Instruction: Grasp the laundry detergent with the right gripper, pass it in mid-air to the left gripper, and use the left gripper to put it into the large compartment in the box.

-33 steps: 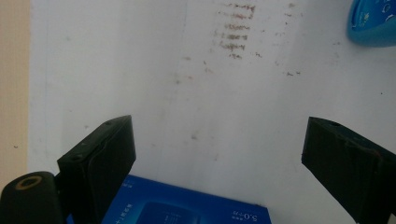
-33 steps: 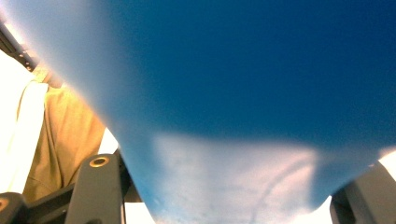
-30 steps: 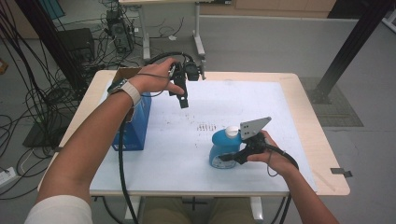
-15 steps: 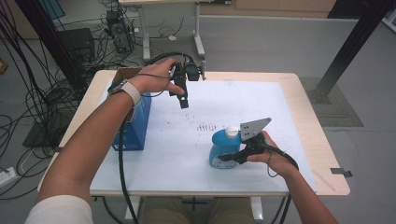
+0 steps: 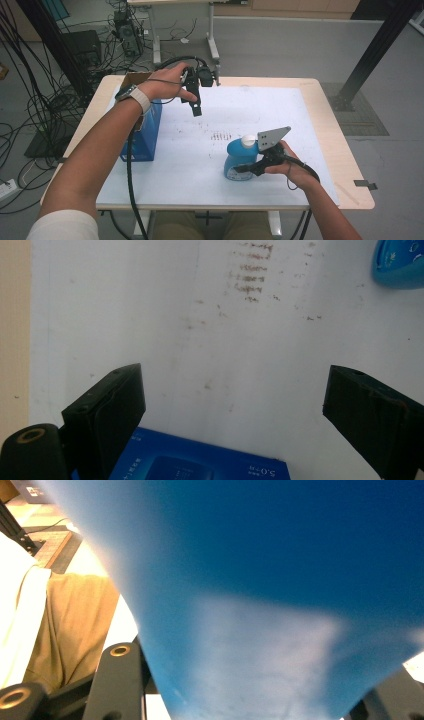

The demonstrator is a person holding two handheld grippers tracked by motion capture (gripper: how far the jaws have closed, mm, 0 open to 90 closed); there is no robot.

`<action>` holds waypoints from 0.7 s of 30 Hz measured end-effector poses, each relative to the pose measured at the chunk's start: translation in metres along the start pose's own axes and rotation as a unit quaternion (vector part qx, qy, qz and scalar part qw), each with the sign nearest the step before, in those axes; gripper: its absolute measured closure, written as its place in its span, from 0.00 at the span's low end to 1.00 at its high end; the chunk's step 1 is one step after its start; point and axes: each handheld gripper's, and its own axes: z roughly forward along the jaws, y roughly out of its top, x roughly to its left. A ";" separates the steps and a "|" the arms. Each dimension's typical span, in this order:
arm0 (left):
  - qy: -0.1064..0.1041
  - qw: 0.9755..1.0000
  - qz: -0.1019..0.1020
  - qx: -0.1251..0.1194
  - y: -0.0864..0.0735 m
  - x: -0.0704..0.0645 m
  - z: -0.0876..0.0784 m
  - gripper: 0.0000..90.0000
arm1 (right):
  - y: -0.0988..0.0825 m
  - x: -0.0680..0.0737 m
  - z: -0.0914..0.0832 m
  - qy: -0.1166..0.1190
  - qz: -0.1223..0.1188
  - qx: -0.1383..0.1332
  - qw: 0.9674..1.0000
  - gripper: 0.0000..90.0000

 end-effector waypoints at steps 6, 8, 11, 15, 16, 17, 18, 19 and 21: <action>0.000 1.000 0.001 -0.001 0.000 0.000 0.000 0.11 | 0.000 0.000 0.000 -0.001 0.004 -0.002 1.000 0.48; 0.000 1.000 0.000 -0.002 -0.001 0.000 0.000 0.11 | 0.000 0.001 0.000 -0.001 0.002 -0.001 1.000 0.48; -0.001 1.000 -0.001 0.000 -0.002 0.000 0.000 0.11 | 0.000 0.000 0.000 -0.001 0.001 0.000 1.000 0.49; 0.000 1.000 -0.002 -0.001 -0.003 0.000 -0.001 0.11 | 0.000 0.000 0.000 -0.001 0.001 -0.001 1.000 0.49; 0.000 1.000 -0.003 -0.001 -0.003 0.000 -0.001 0.12 | 0.000 0.000 0.000 -0.001 0.002 0.000 1.000 0.49; 0.000 1.000 -0.003 -0.001 -0.003 0.000 -0.001 0.12 | 0.000 0.000 0.000 -0.001 0.002 0.000 1.000 0.49; 0.000 1.000 -0.003 -0.001 -0.003 0.000 -0.001 0.12 | 0.000 0.000 0.000 -0.001 0.002 0.000 1.000 0.49; -0.001 1.000 -0.002 -0.002 -0.003 0.000 -0.001 0.12 | 0.000 0.000 0.000 -0.001 0.003 0.000 1.000 0.49; -0.001 1.000 -0.002 -0.001 -0.002 0.000 -0.001 0.12 | 0.000 0.000 0.000 -0.001 0.003 0.000 1.000 0.49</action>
